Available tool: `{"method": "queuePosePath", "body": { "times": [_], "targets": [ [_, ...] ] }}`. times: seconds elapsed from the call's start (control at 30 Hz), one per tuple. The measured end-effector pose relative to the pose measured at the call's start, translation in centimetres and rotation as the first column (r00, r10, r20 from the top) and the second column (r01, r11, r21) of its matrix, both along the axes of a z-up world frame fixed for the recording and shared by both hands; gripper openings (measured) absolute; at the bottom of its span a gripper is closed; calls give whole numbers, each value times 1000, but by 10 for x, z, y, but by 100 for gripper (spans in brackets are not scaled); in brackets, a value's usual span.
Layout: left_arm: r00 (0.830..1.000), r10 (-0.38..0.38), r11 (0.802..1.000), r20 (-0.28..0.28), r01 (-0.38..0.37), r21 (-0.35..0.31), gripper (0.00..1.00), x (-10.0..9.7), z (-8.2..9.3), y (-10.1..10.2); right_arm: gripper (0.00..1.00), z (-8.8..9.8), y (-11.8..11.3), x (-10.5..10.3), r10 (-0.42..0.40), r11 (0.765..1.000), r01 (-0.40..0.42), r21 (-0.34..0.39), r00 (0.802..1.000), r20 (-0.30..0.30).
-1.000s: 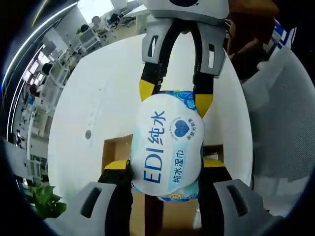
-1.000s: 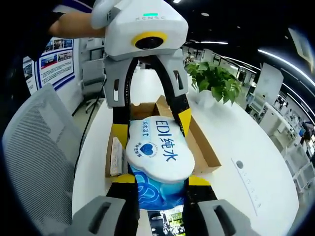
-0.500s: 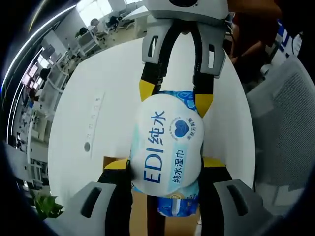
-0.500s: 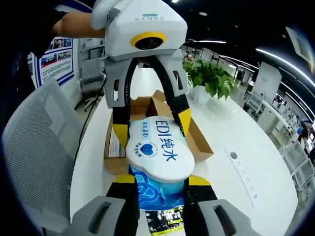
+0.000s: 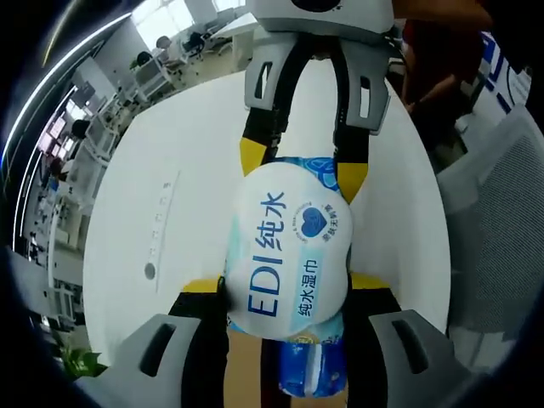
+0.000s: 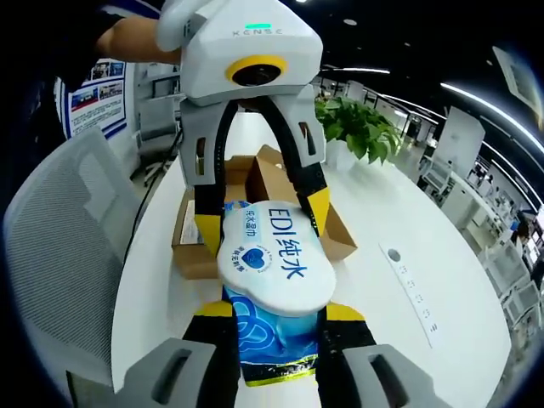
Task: Operate the shoe box by opening the lid, removing the specified soft item, and placing it in the target area until the item is outside and the box remains undamaged.
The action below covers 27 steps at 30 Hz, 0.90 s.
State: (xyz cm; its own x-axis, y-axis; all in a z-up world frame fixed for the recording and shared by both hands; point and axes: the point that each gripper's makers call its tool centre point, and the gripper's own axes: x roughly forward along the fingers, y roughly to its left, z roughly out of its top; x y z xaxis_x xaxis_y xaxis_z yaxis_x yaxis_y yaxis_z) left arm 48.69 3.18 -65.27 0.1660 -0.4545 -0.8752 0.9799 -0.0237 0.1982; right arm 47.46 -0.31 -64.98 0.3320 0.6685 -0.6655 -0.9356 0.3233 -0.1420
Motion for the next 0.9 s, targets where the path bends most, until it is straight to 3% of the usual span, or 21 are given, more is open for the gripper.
{"method": "queuePosePath", "body": {
  "times": [0.47,0.9],
  "targets": [
    [1000,5,1000,1,-5,-19,52,4,-29,-20,28,-29,-20,4,-2,1000,2,-21,1000,-6],
    [1000,4,1000,-23,-4,9,53,7,-62,-24,28,-60,-25,7,-3,1000,2,-25,1000,-28]
  ]
}}
